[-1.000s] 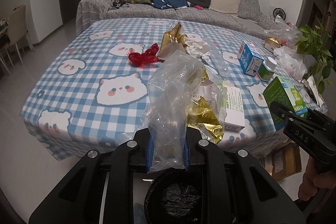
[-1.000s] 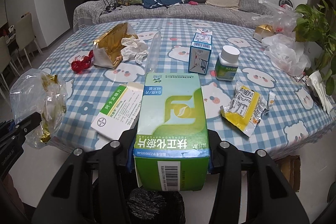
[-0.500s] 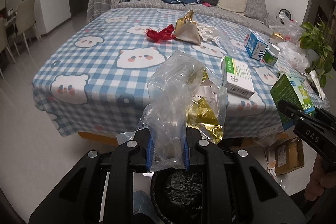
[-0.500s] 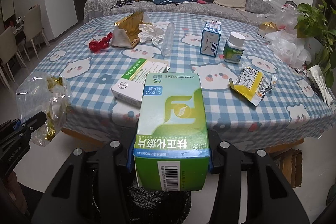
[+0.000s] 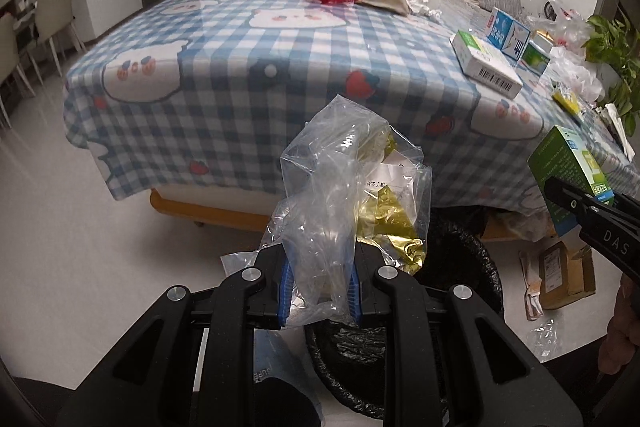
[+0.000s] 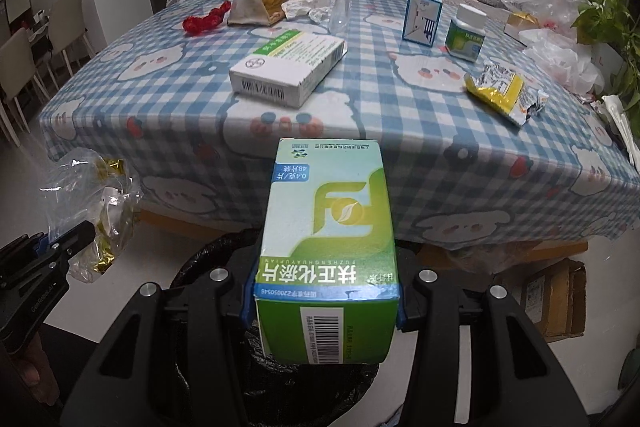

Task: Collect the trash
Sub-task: 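Carry the plastic bag and green box with both tools toward the trash bin, then open right tool to drop green box while left tool lowers plastic bag into bin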

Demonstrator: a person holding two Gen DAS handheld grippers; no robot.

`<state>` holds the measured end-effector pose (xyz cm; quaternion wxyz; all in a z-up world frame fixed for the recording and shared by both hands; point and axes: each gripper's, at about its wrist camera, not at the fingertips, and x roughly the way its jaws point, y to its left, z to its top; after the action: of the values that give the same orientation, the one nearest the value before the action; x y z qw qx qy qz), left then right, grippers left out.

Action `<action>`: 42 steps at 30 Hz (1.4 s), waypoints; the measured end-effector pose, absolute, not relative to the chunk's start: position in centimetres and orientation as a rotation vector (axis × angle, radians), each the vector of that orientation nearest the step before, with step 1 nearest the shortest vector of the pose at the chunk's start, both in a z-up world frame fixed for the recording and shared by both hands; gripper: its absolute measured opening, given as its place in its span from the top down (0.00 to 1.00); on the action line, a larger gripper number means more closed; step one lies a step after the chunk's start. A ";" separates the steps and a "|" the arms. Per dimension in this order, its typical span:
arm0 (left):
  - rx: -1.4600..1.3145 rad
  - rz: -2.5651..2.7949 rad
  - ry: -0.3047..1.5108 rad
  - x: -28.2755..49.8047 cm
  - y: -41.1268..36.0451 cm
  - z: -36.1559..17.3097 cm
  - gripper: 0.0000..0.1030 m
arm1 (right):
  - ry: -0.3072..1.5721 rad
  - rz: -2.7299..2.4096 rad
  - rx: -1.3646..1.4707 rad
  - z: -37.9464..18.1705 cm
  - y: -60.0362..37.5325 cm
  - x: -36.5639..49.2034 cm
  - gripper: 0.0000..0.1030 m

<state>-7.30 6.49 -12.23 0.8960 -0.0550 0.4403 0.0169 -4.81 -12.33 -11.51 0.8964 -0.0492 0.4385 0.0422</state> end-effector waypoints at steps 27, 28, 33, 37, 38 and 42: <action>-0.120 0.063 0.979 -7.9 5.5 -19.9 0.80 | 1.039 0.150 -0.143 -21.5 -9.0 -5.5 0.55; -0.118 0.063 0.981 -7.9 5.4 -19.9 0.80 | 1.038 0.150 -0.146 -21.6 -8.9 -5.5 0.54; -0.116 0.059 0.988 -7.7 5.1 -20.3 0.80 | 1.034 0.144 -0.142 -21.6 -9.3 -5.6 0.49; -0.119 0.056 0.989 -7.6 4.6 -20.6 0.79 | 1.025 0.124 -0.124 -21.8 -10.1 -5.7 0.36; -0.122 0.054 0.992 -7.6 4.4 -20.7 0.79 | 1.020 0.121 -0.119 -21.7 -10.3 -5.6 0.31; -0.114 0.041 1.004 -7.2 3.4 -21.3 0.79 | 1.010 0.103 -0.106 -21.8 -11.7 -5.4 0.19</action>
<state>-7.22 3.36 -21.25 0.8749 -0.0547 0.4807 0.0196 -5.38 -11.67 -21.78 0.8725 -0.0507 0.4835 0.0491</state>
